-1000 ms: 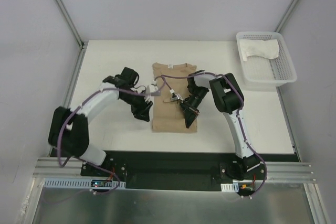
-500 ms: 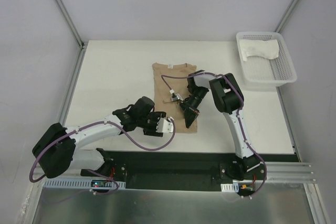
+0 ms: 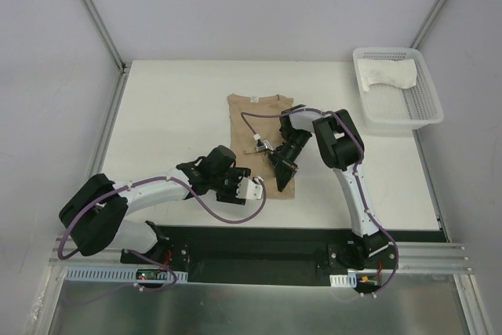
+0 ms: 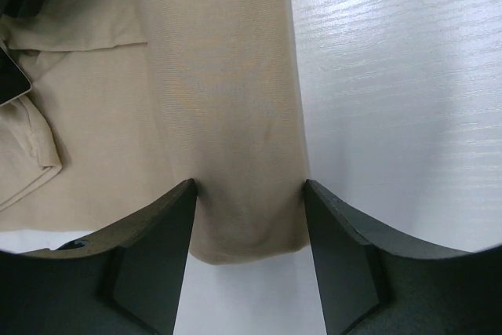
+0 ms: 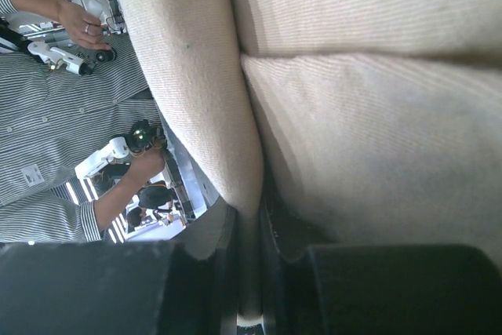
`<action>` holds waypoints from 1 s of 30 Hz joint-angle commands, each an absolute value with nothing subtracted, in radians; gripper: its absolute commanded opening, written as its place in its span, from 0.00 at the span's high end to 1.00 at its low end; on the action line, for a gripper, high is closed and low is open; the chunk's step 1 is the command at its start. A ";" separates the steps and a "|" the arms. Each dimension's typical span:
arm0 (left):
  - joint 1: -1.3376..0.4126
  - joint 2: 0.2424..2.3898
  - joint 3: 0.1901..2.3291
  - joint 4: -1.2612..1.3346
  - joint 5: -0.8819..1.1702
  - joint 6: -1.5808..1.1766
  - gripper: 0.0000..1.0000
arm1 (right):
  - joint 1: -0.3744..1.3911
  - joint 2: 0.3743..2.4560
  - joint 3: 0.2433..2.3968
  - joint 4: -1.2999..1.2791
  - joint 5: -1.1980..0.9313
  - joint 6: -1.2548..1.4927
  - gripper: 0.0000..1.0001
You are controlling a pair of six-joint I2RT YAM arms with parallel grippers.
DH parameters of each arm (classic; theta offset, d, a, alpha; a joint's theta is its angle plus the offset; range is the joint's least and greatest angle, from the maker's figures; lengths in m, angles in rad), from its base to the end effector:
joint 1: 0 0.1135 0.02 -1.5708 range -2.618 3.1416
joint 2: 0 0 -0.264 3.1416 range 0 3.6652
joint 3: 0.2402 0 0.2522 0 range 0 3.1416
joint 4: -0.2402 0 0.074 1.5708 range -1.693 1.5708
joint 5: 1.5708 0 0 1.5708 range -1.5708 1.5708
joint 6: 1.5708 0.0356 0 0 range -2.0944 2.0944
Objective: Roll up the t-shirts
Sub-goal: Roll the T-shirt to the center of the board.
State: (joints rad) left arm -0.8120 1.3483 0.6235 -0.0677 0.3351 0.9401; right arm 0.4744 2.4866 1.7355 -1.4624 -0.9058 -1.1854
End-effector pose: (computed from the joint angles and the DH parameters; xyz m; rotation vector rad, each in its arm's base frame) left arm 0.1707 -0.1971 0.1769 1.8902 1.3652 -0.3316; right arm 0.3358 0.2039 0.0742 1.5654 -1.9787 -1.4248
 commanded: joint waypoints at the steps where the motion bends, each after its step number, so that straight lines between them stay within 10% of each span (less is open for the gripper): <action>1: -0.821 1.364 0.644 -0.075 0.350 0.965 0.43 | 0.472 2.533 1.759 -1.658 -0.813 -1.209 0.91; 30: -0.815 1.225 0.676 -0.233 0.393 0.847 0.34 | 0.468 2.540 1.770 -1.657 -0.816 -1.190 0.91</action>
State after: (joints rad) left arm -0.8104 1.1721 0.6716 -0.1612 0.3359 0.8536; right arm 0.4744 2.4969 1.7523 -1.4700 -0.8967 -1.1618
